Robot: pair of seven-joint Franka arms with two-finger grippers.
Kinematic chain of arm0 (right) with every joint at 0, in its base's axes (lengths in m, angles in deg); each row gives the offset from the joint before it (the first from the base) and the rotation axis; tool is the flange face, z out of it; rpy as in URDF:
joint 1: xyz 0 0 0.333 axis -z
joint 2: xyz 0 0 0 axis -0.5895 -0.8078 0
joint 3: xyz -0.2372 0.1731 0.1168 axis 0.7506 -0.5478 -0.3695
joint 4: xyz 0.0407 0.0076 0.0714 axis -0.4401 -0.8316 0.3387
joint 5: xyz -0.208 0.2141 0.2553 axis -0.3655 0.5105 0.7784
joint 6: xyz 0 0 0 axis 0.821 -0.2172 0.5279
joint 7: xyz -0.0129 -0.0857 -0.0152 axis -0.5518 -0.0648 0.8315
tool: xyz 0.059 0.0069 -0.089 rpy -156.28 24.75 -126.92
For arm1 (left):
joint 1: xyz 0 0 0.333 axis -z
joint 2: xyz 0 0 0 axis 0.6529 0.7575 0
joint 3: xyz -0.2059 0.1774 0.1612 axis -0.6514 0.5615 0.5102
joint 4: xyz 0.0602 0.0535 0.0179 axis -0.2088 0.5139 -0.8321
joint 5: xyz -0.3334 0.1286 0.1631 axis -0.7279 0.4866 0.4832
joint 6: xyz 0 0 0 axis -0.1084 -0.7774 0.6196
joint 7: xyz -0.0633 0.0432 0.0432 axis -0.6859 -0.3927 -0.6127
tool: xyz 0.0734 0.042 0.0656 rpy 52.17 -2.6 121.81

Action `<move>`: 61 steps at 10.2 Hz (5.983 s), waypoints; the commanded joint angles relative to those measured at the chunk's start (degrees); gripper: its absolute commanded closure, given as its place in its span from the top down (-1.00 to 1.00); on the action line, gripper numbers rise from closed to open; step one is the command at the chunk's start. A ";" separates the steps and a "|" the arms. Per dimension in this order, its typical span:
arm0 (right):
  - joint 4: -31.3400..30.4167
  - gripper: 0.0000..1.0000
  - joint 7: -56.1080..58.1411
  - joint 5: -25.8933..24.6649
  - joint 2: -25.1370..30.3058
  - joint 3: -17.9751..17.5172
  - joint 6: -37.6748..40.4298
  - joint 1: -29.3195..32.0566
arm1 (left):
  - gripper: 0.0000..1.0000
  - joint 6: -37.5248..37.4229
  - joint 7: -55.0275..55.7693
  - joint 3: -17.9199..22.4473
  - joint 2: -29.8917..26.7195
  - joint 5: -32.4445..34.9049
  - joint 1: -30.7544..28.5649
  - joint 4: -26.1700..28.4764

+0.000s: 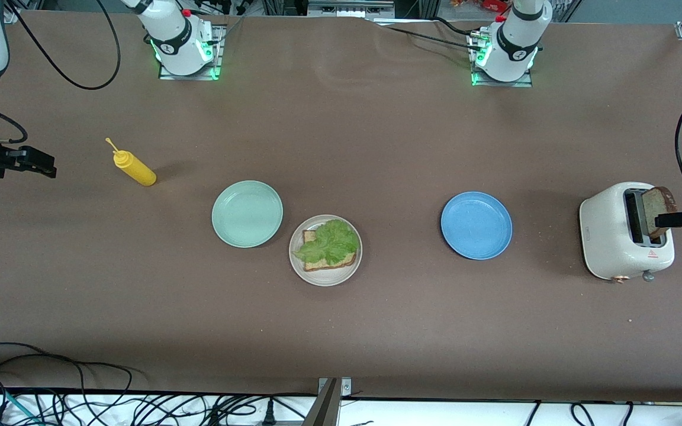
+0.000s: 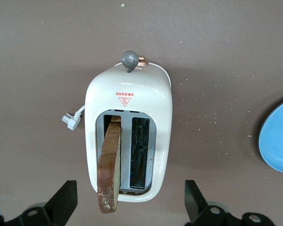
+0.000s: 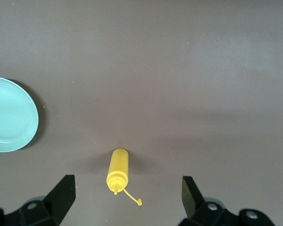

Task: Make sandwich on beige plate with both arms
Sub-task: 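Position the right gripper above the yellow mustard bottle, then lower the right gripper onto the mustard bottle and grasp it, then lift the mustard bottle and carry it over the beige plate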

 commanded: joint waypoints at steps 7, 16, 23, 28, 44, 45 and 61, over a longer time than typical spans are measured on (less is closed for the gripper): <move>-2.61 1.00 -7.74 1.33 1.56 -1.63 -1.99 0.12 | 1.00 0.54 -1.10 -0.19 -0.75 -1.41 -0.38 0.80; -5.92 1.00 29.44 10.78 0.68 10.65 -1.38 0.47 | 1.00 0.54 -1.10 -0.19 -0.75 -1.41 -0.38 0.80; -22.89 1.00 91.06 34.17 -0.27 25.86 -1.11 0.56 | 1.00 0.54 -1.10 -0.19 -0.75 -1.32 -0.38 0.80; -23.35 1.00 122.90 50.86 -17.56 27.55 4.94 7.23 | 1.00 0.54 -1.10 -0.19 -0.75 -1.32 -0.38 0.80; -21.06 -0.35 139.65 66.89 -34.12 19.38 14.36 9.71 | 1.00 0.54 -1.10 -0.19 -0.75 -1.32 -0.38 0.97; -20.80 -0.86 139.48 68.20 -34.03 19.38 14.27 8.48 | 1.00 0.54 -1.10 -0.19 -0.75 -1.32 -0.38 0.97; 14.35 -1.00 77.83 28.88 -27.88 20.08 -7.51 -31.49 | 1.00 0.45 -1.10 -0.19 -0.67 -1.32 -0.38 1.06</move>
